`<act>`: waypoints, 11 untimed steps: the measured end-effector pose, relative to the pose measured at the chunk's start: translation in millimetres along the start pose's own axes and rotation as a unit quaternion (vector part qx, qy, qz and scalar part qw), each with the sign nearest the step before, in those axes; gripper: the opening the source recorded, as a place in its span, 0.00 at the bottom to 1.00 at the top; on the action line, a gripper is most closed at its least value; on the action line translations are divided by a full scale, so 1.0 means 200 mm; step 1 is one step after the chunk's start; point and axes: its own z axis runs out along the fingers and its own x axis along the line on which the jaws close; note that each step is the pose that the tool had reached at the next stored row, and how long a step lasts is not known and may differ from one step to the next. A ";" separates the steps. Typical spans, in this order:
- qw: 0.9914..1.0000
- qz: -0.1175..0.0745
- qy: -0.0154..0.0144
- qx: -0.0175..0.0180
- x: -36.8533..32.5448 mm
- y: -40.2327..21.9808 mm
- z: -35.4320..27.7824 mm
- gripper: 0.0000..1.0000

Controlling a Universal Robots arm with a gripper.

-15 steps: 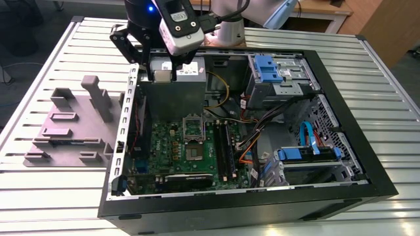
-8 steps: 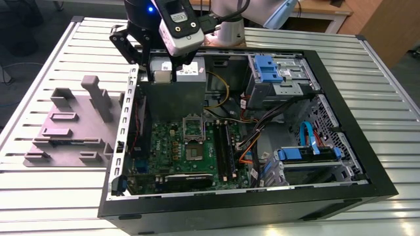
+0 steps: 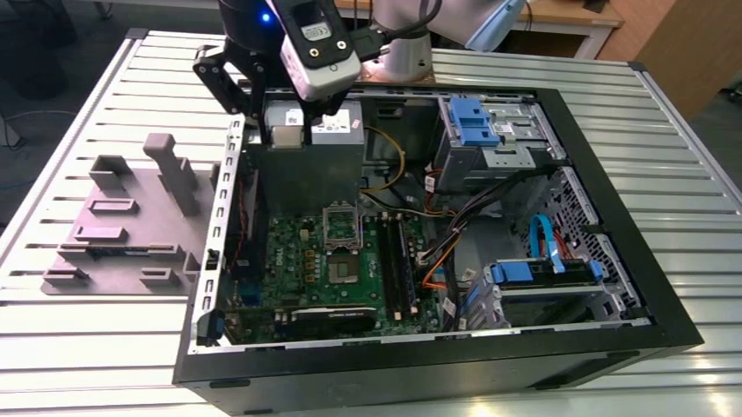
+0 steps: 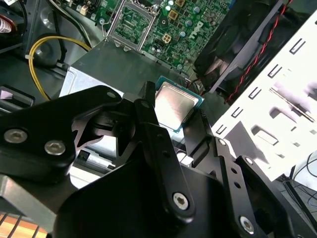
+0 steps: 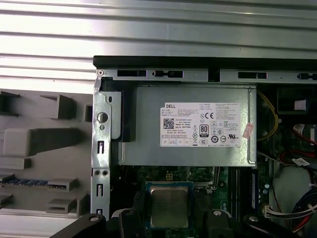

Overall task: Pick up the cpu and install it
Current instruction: 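Pick up the cpu and move it towards the insertion slot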

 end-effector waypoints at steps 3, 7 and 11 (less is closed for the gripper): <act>1.000 0.000 0.000 0.000 0.000 -0.005 0.000 0.47; 1.000 0.000 0.000 0.000 0.000 -0.011 0.000 0.47; 1.000 0.000 0.000 0.000 0.001 -0.014 0.000 0.47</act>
